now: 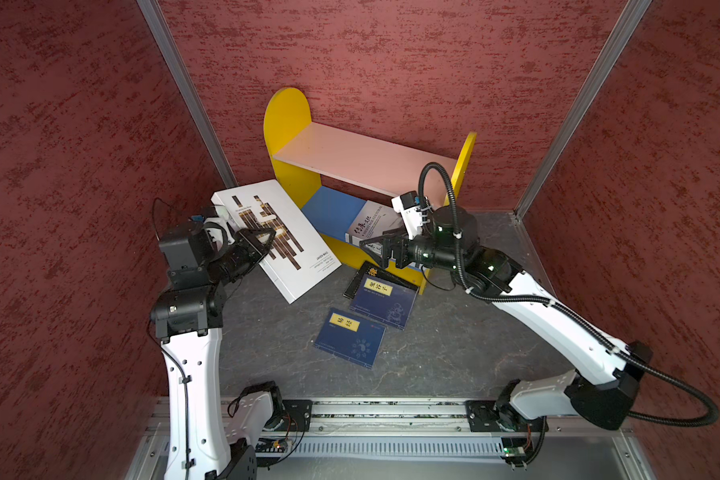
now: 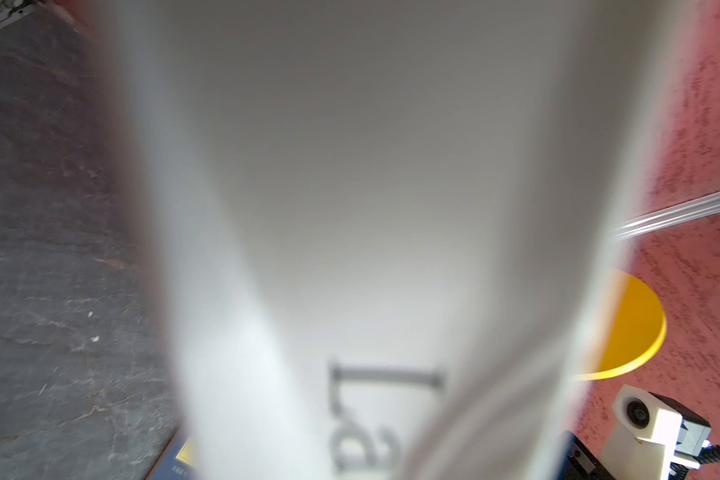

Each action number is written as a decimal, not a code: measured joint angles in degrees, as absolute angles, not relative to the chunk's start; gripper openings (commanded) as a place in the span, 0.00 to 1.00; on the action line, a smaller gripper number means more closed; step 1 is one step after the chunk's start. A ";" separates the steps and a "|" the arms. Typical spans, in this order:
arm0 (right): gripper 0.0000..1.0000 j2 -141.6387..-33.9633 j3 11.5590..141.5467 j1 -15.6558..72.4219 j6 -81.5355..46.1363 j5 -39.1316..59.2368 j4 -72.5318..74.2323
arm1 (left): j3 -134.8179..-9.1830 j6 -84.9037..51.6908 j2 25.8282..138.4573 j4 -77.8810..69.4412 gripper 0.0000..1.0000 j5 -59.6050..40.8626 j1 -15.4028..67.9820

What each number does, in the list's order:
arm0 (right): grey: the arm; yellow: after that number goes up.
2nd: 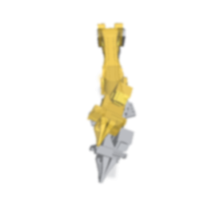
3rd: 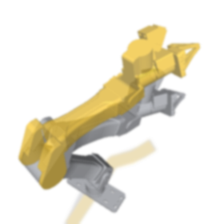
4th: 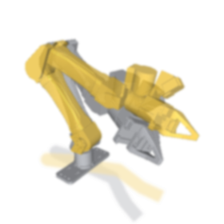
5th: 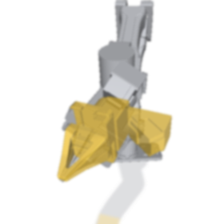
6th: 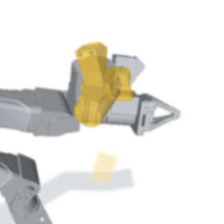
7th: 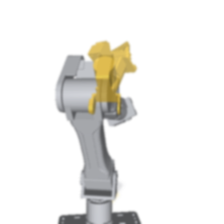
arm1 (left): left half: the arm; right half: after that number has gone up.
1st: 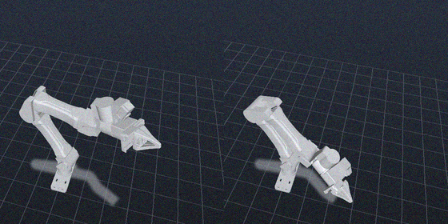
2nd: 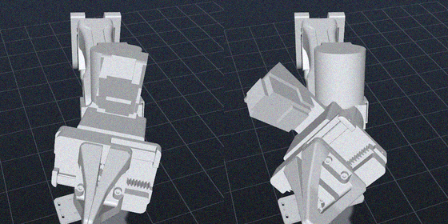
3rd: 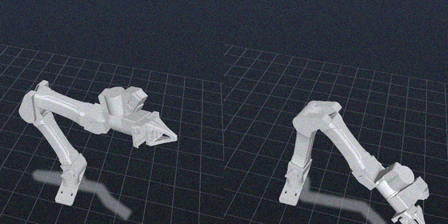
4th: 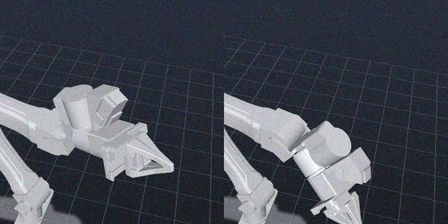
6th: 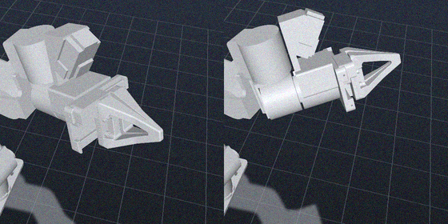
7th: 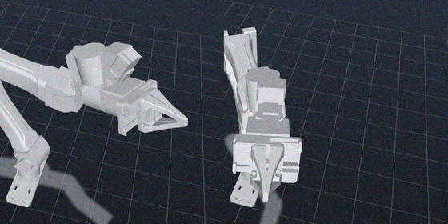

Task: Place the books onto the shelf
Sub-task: 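Lift the JAVEN MAO book toward the shelf with the left gripper while the right rises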

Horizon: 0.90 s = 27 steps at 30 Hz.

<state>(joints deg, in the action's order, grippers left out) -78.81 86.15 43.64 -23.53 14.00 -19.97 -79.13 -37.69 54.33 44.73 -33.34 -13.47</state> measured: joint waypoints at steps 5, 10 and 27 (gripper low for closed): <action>0.99 -75.00 81.87 42.15 -25.52 9.80 -12.60 | -71.35 -45.95 50.33 32.91 0.18 -34.00 -13.50; 0.99 -72.93 73.87 37.91 -32.21 10.61 -3.09 | -59.05 -54.98 45.95 19.16 0.19 -29.02 -11.07; 0.99 -76.40 77.60 34.54 -41.58 21.58 9.13 | -66.35 -61.30 47.97 -1.48 0.21 -19.81 -2.17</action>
<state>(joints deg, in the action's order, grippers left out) -76.40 77.60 34.54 -41.58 21.58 9.13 -66.35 -61.30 47.97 -1.48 -19.81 -2.17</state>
